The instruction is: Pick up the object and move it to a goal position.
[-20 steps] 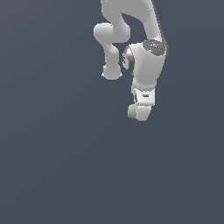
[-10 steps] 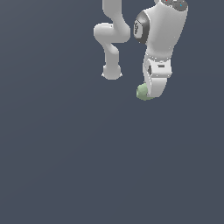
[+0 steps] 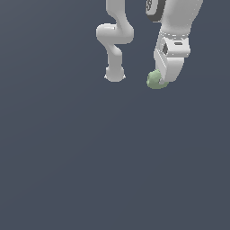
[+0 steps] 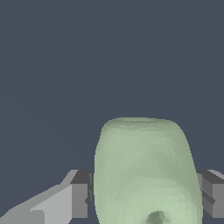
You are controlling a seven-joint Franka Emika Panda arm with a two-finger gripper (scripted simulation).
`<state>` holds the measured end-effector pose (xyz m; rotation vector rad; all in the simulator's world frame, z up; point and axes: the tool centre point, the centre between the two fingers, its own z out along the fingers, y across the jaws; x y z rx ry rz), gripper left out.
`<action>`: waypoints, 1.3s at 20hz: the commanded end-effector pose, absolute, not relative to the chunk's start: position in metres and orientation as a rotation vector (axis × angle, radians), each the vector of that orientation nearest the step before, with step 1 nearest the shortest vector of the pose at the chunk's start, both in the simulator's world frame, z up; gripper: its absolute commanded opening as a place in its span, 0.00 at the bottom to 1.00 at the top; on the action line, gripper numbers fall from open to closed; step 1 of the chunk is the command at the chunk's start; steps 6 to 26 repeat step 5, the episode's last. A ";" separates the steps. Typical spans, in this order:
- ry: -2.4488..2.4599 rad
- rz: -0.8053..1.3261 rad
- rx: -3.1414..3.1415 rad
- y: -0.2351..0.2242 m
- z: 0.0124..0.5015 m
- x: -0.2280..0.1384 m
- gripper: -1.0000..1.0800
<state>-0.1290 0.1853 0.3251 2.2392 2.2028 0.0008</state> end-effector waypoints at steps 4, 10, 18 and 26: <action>2.201 0.000 2.242 0.190 0.337 -0.134 0.00; 2.201 0.000 2.242 0.190 0.337 -0.134 0.00; 2.201 0.000 2.242 0.190 0.337 -0.134 0.00; 2.201 0.000 2.242 0.190 0.337 -0.134 0.00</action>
